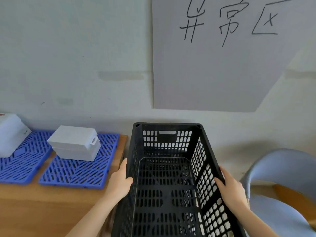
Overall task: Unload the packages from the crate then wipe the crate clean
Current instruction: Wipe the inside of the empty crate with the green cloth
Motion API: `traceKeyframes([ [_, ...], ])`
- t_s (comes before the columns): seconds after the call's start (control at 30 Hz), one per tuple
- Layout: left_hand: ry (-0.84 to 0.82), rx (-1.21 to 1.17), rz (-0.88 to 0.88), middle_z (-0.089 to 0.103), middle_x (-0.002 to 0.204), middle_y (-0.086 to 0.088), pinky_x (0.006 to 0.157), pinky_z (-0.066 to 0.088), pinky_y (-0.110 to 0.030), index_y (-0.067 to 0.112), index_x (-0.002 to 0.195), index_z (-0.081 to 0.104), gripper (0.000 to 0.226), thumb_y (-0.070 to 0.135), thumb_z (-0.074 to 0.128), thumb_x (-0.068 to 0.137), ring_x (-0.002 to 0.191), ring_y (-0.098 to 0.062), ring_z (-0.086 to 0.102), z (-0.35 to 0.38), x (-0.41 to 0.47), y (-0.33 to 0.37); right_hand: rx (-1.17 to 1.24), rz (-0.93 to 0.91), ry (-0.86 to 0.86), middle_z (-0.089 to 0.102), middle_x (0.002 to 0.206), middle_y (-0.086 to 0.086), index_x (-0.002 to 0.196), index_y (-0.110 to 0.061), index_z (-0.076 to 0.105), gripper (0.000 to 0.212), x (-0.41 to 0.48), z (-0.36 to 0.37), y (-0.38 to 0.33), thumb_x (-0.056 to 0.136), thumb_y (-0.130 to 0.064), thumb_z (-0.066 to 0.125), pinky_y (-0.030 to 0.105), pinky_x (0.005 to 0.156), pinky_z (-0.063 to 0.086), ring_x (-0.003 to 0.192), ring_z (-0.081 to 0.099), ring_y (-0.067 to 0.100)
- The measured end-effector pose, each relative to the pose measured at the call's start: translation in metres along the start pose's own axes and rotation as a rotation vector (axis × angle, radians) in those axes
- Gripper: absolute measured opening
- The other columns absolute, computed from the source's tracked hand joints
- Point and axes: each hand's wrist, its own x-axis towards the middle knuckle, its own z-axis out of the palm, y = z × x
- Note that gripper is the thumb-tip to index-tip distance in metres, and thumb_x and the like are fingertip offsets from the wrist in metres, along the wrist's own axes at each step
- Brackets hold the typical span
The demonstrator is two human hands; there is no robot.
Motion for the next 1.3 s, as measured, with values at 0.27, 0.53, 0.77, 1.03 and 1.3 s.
traceKeyframes([
  [0.27,0.025,-0.002,-0.021,0.063,0.095,0.000,0.062,0.052,-0.024,0.031,0.155,0.009,0.078,0.014,0.058,0.096,0.054,-0.006,0.053,0.012,0.067,-0.011,0.064,0.153,0.038,0.068,0.092,0.001,0.142,-0.026,0.038,0.048,0.034,0.052,-0.004,0.096,-0.035,0.050,0.033,0.061,0.051,0.069,0.060,0.017],
  [0.53,0.093,0.092,-0.027,0.060,0.068,0.001,0.045,0.052,-0.032,0.031,0.154,0.007,0.079,0.022,0.059,0.096,0.048,-0.017,0.059,0.025,0.074,-0.021,0.057,0.192,0.076,0.065,0.070,-0.007,0.142,-0.022,0.038,0.049,0.040,0.062,-0.007,0.096,-0.035,0.051,0.034,0.051,0.057,0.052,0.062,0.011],
  [0.77,0.142,0.095,0.015,0.057,0.063,0.005,0.053,0.056,-0.035,0.028,0.155,0.010,0.077,0.024,0.059,0.095,0.053,-0.015,0.061,0.027,0.069,-0.025,0.080,0.149,0.090,0.064,0.066,-0.009,0.142,-0.020,0.040,0.048,0.038,0.062,-0.008,0.096,-0.031,0.052,0.027,0.047,0.052,0.051,0.061,0.008],
  [1.03,0.168,0.109,0.040,0.057,0.059,0.004,0.048,0.053,-0.032,0.027,0.155,0.011,0.075,0.024,0.058,0.096,0.049,-0.013,0.059,0.026,0.071,-0.027,0.053,0.154,0.100,0.064,0.072,-0.009,0.143,-0.023,0.037,0.048,0.038,0.064,-0.012,0.097,-0.035,0.048,0.023,0.047,0.048,0.054,0.061,0.008],
  [1.3,0.179,0.117,0.059,0.057,0.058,0.004,0.050,0.054,-0.029,0.027,0.155,0.012,0.075,0.025,0.058,0.096,0.049,-0.011,0.058,0.025,0.073,-0.030,0.044,0.145,0.126,0.063,0.074,-0.010,0.140,-0.022,0.041,0.047,0.036,0.066,-0.016,0.096,-0.032,0.051,0.033,0.054,0.055,0.056,0.062,0.009],
])
